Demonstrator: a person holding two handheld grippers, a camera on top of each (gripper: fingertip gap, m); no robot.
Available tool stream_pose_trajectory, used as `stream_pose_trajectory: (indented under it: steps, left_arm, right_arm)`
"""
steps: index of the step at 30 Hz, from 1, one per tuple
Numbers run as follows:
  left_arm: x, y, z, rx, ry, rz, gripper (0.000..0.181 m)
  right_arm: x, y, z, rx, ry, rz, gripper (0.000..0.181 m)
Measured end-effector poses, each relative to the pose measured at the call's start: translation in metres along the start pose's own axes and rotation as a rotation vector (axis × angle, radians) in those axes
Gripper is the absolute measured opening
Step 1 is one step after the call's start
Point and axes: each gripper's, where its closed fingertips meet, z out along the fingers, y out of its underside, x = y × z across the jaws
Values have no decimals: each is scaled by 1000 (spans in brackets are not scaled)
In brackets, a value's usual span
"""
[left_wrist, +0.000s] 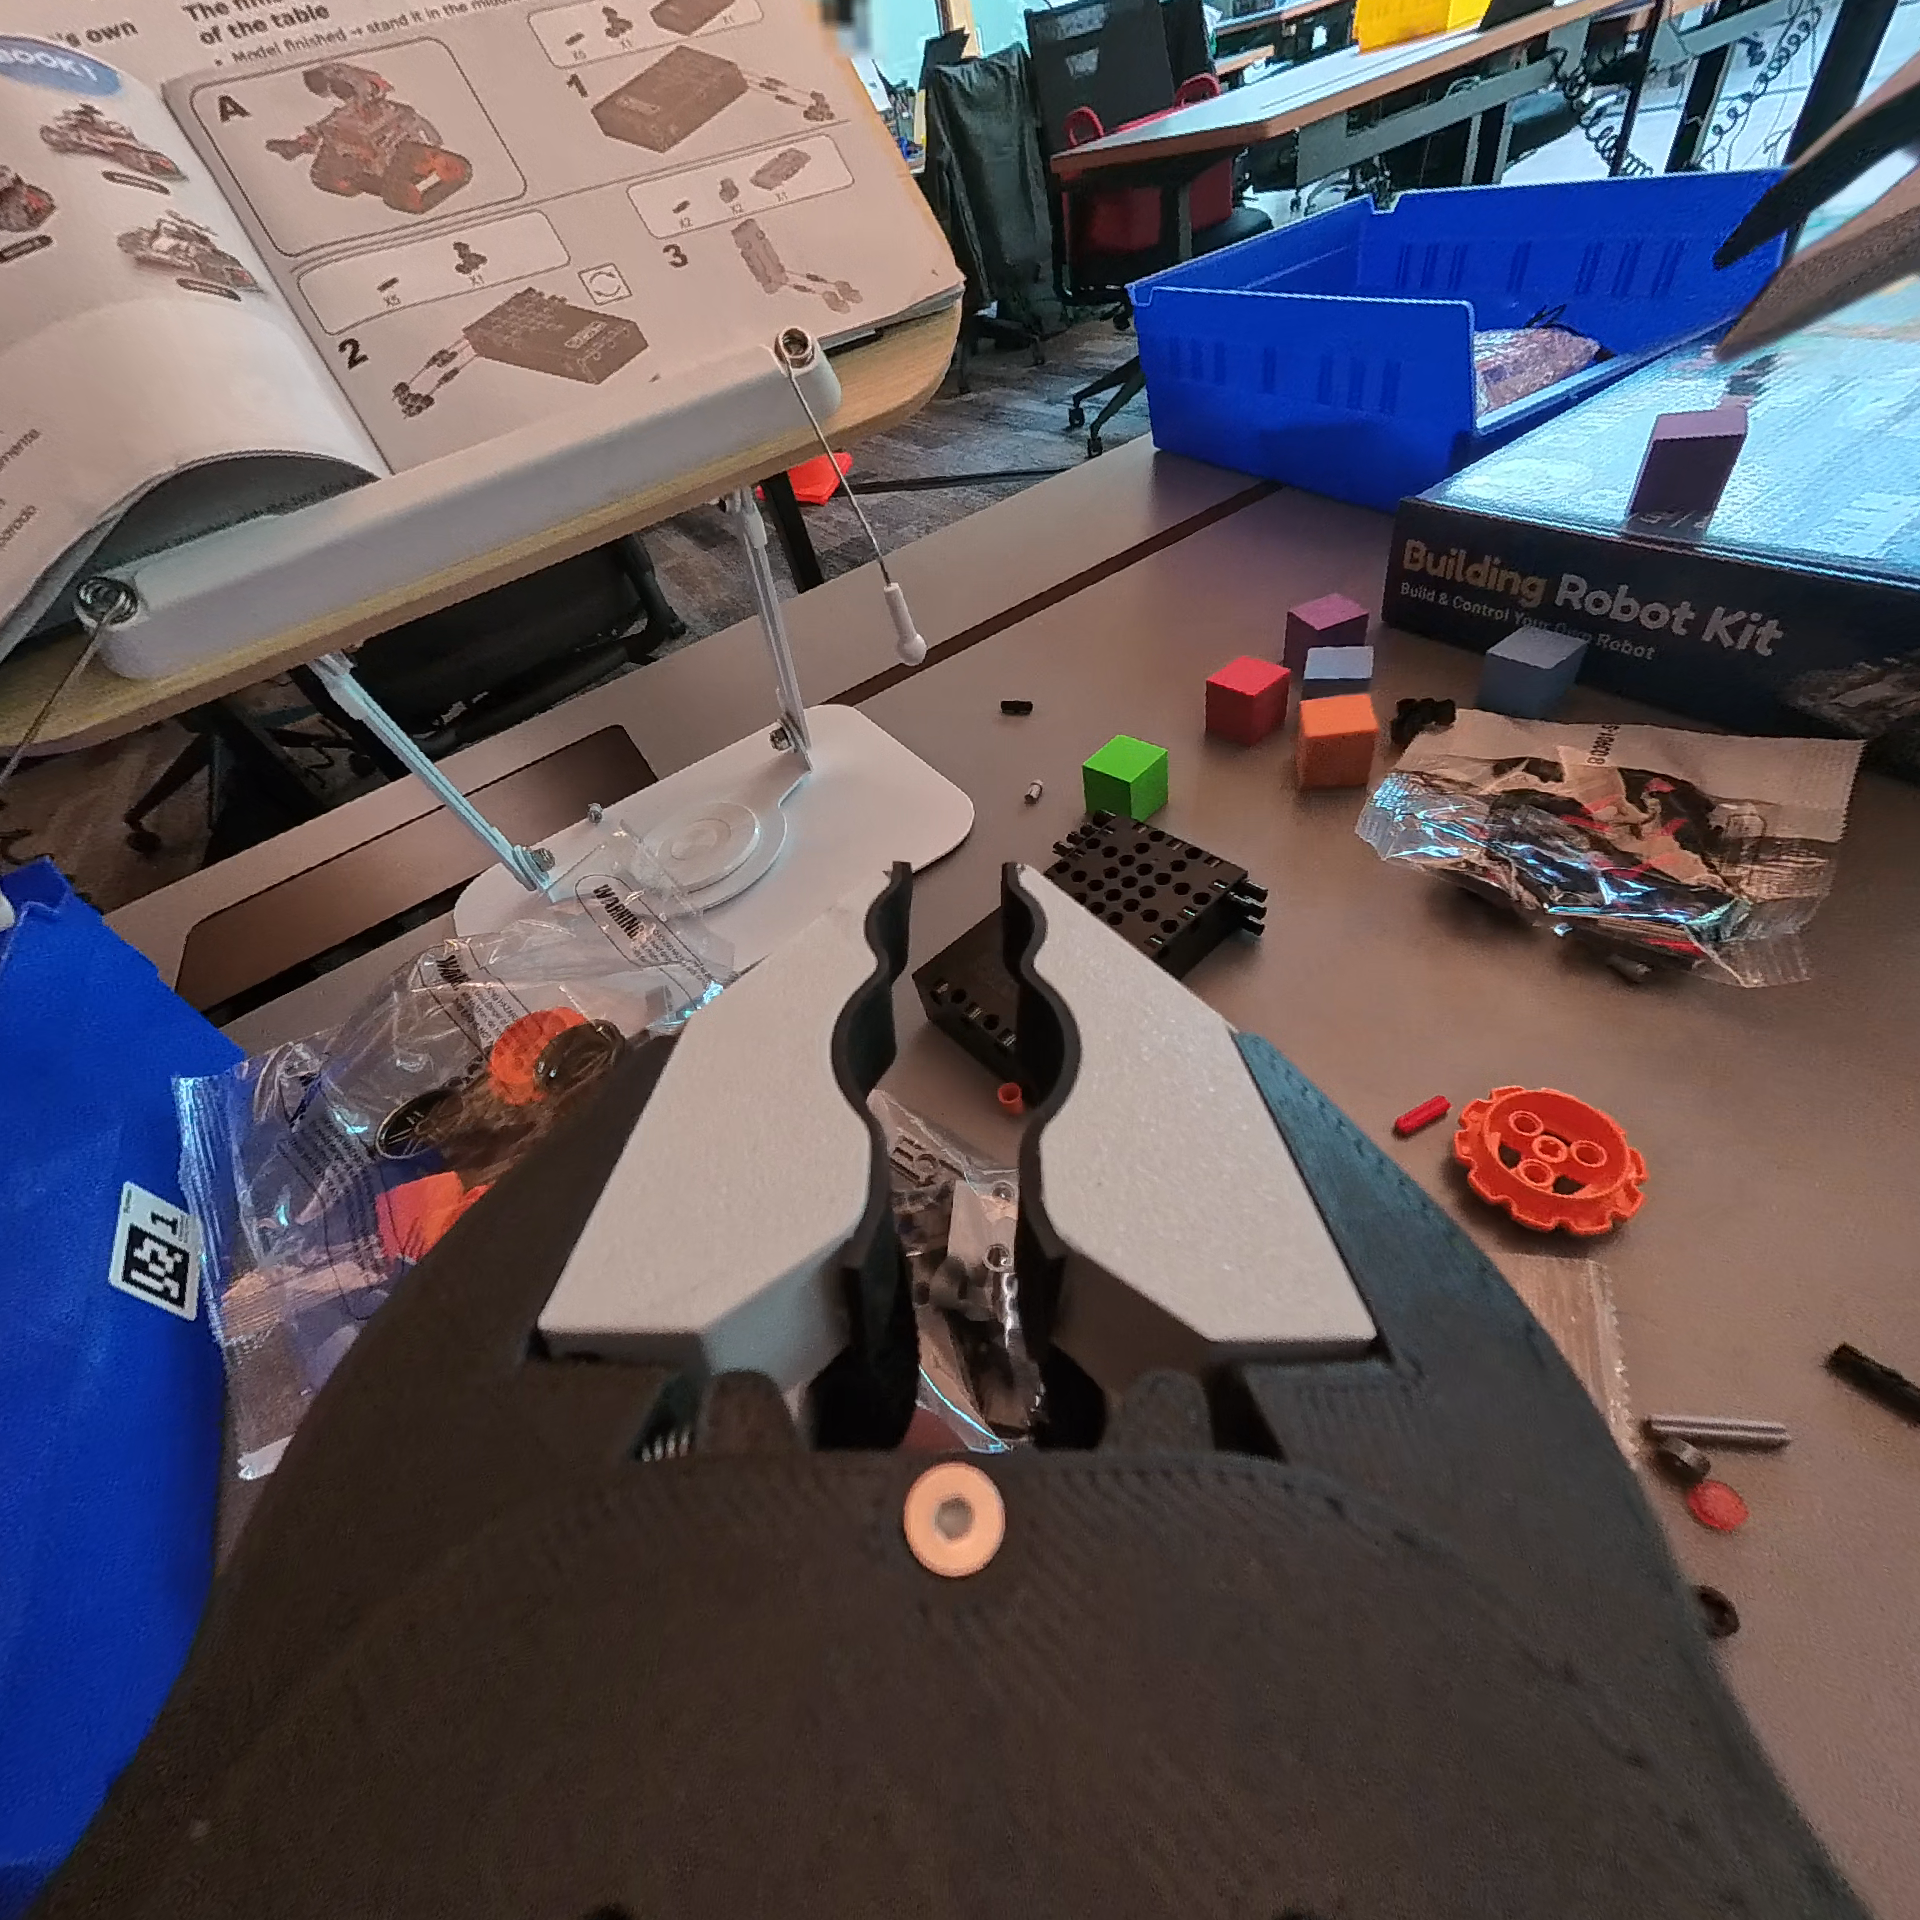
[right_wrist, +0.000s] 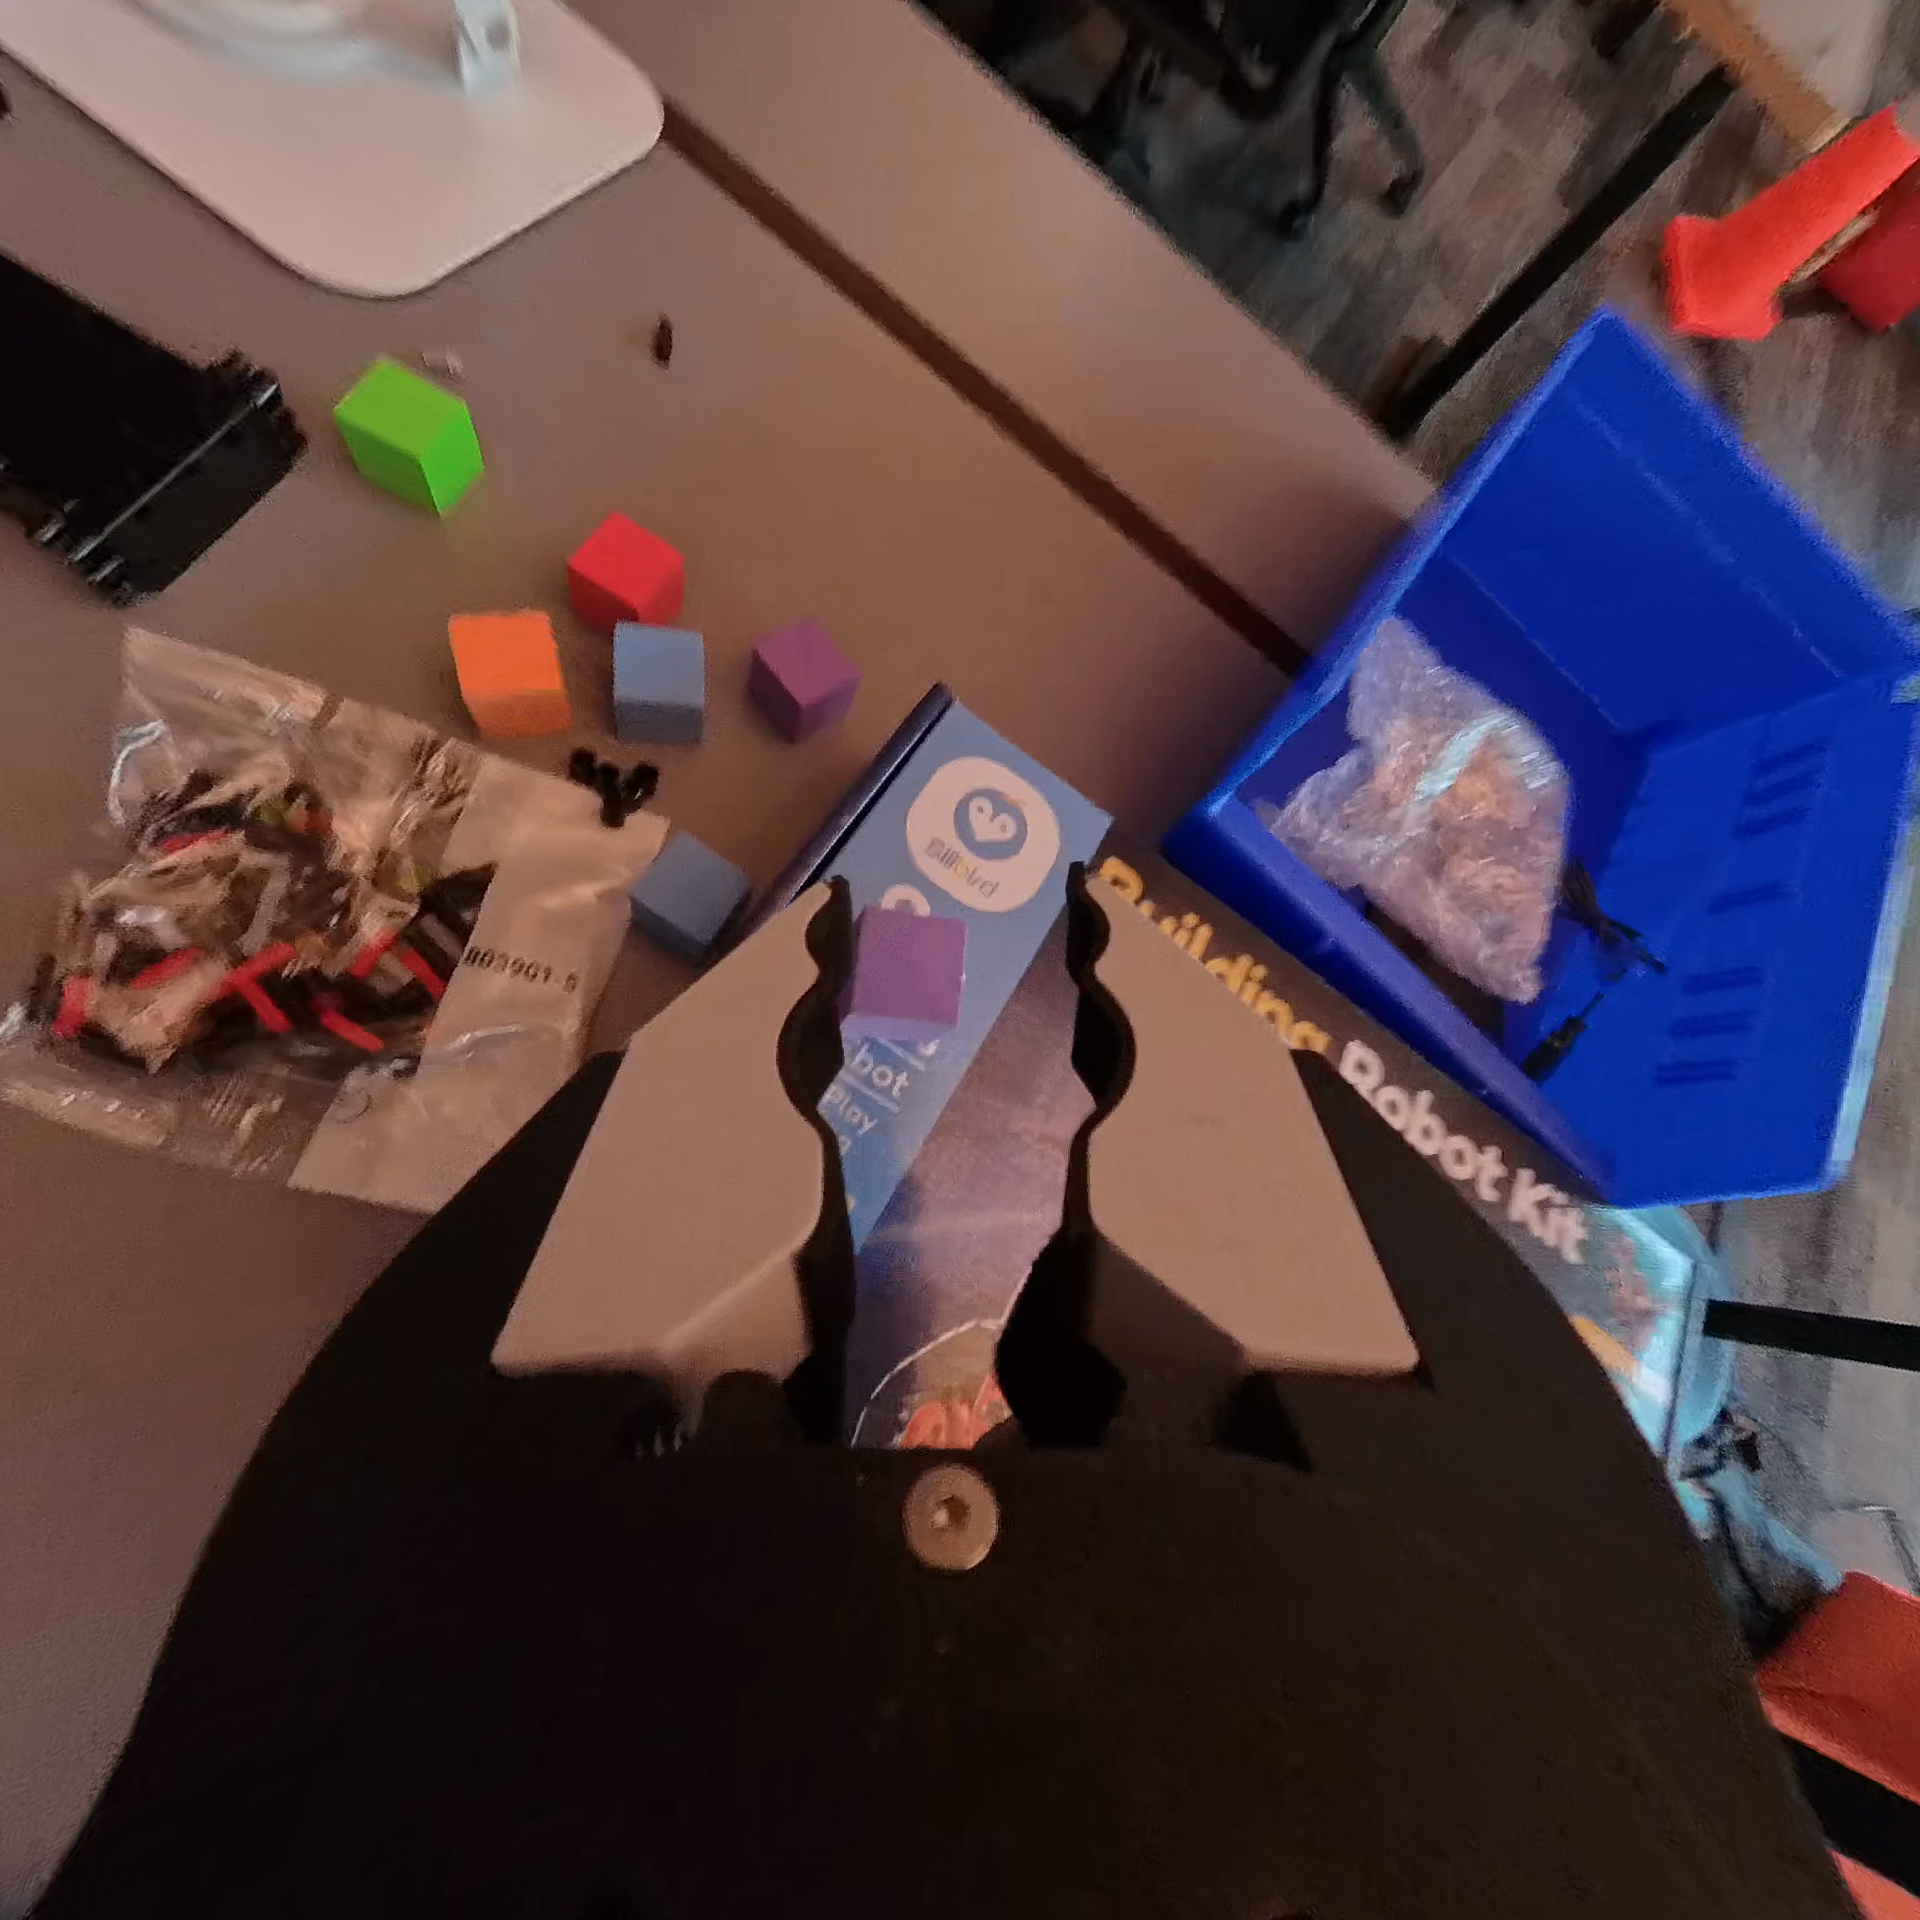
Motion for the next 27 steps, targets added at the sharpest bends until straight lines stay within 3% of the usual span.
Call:
stream_pose_trajectory:
  steps: [3,9,14,19,21,24,27]
  left_arm:
    - [0,-1,0,2,2,0,15]
    - [3,0,1,-3,11,6,15]
    - [1,-2,1,4,8,-5,15]
    - [1,-2,1,6,17,-14,16]
    - [4,-3,1,6,21,-6,16]
    - [6,-4,1,8,27,-3,16]
    - [7,-5,0,14,32,-1,16]
  right_arm:
    - [-7,13,7,-71,-93,36,41]
    - [-41,-16,23,-45,-157,-116,42]
    - [-49,-28,78,-204,-187,-298,45]
    - [-47,-8,130,-438,-201,-502,44]
    - [-47,2,142,-503,-208,-535,32]
    - [-49,0,146,-489,-217,-559,29]
    - [-44,-17,125,-413,-208,-524,28]
